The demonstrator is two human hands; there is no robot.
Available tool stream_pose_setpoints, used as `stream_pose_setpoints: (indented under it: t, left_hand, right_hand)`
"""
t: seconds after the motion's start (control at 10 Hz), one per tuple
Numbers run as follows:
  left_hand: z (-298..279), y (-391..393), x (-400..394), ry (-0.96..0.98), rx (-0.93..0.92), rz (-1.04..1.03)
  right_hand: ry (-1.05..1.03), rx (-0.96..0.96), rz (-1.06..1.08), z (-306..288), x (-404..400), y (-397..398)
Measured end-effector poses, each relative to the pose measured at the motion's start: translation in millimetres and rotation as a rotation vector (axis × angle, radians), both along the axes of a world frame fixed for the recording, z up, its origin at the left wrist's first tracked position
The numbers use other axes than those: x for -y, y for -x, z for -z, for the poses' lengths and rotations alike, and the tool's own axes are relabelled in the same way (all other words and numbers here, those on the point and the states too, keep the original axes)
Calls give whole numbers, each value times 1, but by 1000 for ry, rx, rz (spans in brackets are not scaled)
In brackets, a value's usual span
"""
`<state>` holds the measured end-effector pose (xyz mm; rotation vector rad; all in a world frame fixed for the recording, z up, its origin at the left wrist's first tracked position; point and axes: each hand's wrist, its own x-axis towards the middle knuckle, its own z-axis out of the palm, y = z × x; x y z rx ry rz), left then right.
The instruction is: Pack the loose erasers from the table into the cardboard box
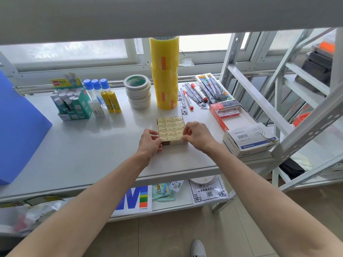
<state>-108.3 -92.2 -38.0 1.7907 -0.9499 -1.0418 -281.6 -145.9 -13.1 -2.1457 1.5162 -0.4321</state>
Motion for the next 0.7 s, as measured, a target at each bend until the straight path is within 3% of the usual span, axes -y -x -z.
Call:
stream_pose_setpoints:
  t: [0.4, 0.5, 0.7]
  left_hand:
    - [-4, -3, -9, -31, 72, 56]
    - [-8, -5, -16, -20, 242, 130]
    - [-17, -4, -57, 202, 569, 407]
  right_hand:
    - [-58, 37, 159, 5, -10, -5]
    - [-8, -4, 199, -1, -15, -10]
    - [48, 70, 122, 1, -55, -33]
